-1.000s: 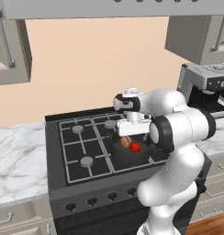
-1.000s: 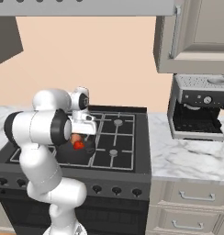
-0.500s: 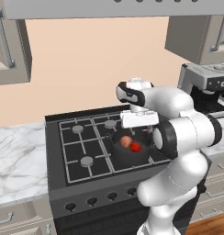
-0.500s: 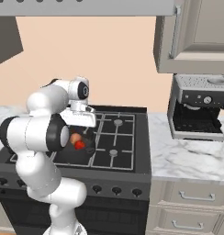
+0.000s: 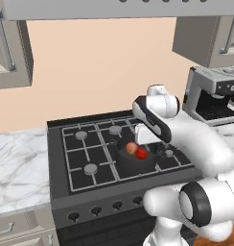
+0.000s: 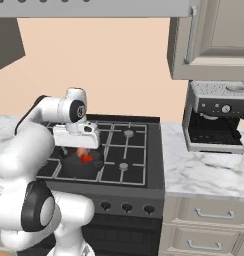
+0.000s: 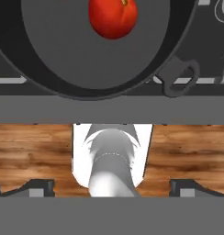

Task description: Put the tomato and onion in the pot. Retrieve the spatula and lightly stir the vegetables in the pot.

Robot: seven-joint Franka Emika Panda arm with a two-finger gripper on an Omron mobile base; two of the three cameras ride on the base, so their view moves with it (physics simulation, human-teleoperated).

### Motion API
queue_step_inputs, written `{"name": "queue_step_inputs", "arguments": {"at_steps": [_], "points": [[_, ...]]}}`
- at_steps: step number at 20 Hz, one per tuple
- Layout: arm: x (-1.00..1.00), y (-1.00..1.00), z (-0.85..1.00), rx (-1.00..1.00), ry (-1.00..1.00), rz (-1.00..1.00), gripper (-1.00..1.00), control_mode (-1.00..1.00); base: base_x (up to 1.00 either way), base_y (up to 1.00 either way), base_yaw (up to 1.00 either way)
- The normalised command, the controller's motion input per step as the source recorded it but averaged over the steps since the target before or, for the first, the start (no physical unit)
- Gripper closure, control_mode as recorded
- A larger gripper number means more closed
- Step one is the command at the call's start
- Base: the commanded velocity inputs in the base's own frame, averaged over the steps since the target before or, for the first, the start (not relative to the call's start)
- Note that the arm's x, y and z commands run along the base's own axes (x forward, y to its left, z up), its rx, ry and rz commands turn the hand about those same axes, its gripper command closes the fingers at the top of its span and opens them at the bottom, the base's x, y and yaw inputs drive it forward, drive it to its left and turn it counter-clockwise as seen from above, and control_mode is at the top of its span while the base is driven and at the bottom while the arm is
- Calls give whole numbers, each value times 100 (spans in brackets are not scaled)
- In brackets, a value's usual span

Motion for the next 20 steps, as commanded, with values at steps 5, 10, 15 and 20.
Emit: {"name": "queue_step_inputs", "arguments": {"at_steps": [5, 10, 15, 20], "points": [[-26, 0, 26, 0, -13, 0, -100, -100, 0, 0, 0], [0, 0, 0, 0, 0, 0, -100, -100, 0, 0, 0], [-9, 0, 0, 0, 0, 0, -100, -100, 0, 0, 0], [0, 0, 0, 0, 0, 0, -100, 100, -52, 76, 3]]}}
